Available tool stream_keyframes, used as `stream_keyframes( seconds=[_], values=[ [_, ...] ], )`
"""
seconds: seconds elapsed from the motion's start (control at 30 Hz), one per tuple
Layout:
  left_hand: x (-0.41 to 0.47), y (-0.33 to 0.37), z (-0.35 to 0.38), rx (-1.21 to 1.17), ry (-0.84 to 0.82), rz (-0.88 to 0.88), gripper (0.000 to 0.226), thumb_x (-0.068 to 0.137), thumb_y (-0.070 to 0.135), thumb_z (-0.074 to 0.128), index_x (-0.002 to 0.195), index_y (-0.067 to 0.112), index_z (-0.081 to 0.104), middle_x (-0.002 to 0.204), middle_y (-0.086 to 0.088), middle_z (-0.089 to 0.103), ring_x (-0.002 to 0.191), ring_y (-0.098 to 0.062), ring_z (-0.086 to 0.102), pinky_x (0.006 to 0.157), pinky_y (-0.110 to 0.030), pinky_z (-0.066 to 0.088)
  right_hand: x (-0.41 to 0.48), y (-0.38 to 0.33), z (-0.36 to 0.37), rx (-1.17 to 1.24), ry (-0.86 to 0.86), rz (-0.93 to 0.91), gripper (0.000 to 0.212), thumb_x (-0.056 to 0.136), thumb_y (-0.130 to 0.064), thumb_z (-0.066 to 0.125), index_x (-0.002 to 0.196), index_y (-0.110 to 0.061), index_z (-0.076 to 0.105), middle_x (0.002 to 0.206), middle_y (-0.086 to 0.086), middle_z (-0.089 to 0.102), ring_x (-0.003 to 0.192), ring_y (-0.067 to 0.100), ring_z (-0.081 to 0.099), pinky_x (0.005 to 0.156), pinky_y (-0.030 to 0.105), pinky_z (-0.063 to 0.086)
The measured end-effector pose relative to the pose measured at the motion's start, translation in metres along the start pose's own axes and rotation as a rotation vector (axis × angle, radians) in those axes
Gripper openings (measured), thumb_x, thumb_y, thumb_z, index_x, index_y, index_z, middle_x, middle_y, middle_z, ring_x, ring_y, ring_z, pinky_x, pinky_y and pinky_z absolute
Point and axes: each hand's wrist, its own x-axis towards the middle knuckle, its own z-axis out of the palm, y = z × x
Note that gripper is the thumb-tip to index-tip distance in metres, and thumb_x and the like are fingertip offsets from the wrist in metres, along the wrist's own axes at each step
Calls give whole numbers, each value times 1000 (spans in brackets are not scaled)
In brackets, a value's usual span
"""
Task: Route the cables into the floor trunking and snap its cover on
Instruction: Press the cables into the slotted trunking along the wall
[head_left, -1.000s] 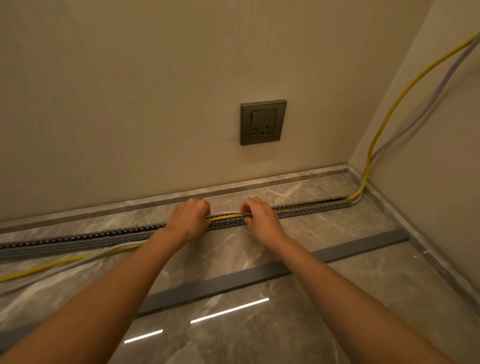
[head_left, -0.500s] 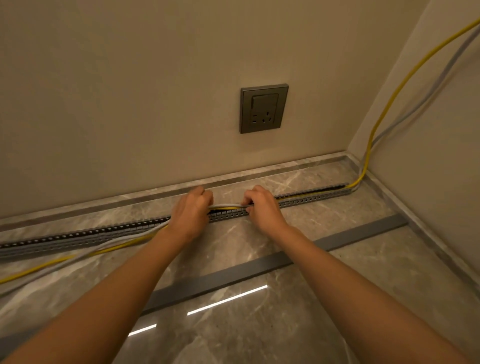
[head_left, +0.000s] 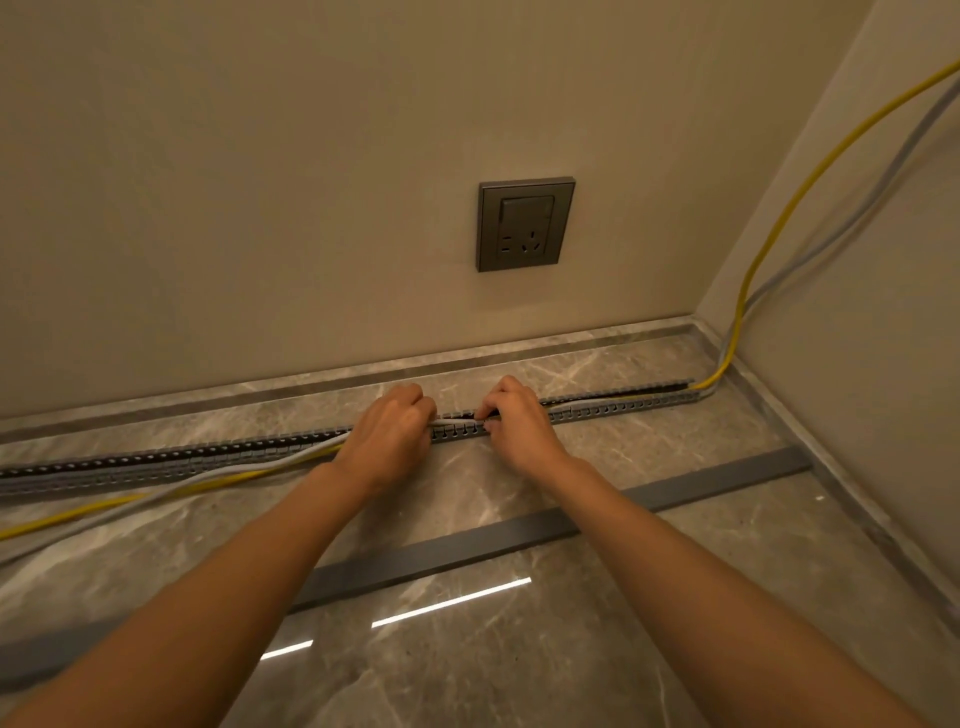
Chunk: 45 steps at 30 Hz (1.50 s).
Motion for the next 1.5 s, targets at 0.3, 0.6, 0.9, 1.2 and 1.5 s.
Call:
stream_keyframes(
  seconds=[0.3, 0.6, 0.9, 1.2, 1.5],
  values=[
    [7, 24, -10, 259, -204, 21, 22, 96, 12, 48, 113, 4, 60, 115, -15, 62, 105, -30, 58, 86, -37, 48, 0, 16, -15, 63, -128, -14, 26, 89, 4, 49, 110, 1, 64, 122, 14, 54, 116, 25, 50, 101, 26, 36],
    [9, 47, -12, 302, -237, -19, 26, 100, 11, 39, 122, 5, 50, 123, -15, 58, 111, -29, 58, 92, -35, 47, -20, 62, -48, -115, -18, -51, 34, 90, -1, 47, 121, -10, 59, 112, 8, 54, 108, 21, 48, 93, 30, 40],
    [29, 96, -4, 223, -202, 20, 24, 98, 6, 41, 118, 3, 51, 122, -15, 57, 111, -29, 55, 92, -37, 46, -25, 84, -64, -206, 54, -34, 34, 89, 1, 44, 120, -6, 56, 119, 11, 57, 109, 28, 54, 92, 36, 45],
    [50, 107, -2, 179, -202, -58, 24, 98, 8, 42, 118, 3, 54, 122, -16, 56, 109, -31, 58, 89, -37, 48, -7, 86, -79, -212, -170, -4, 27, 85, -7, 49, 106, -8, 65, 110, 14, 61, 101, 30, 56, 83, 38, 46],
    [59, 129, 11, 7, -185, -69, 29, 96, 7, 47, 123, 6, 56, 120, -13, 52, 104, -29, 57, 88, -36, 49, -9, 94, -83, -233, -225, -66, 33, 84, -6, 48, 113, -1, 61, 115, 13, 49, 108, 30, 48, 90, 40, 42]
  ],
)
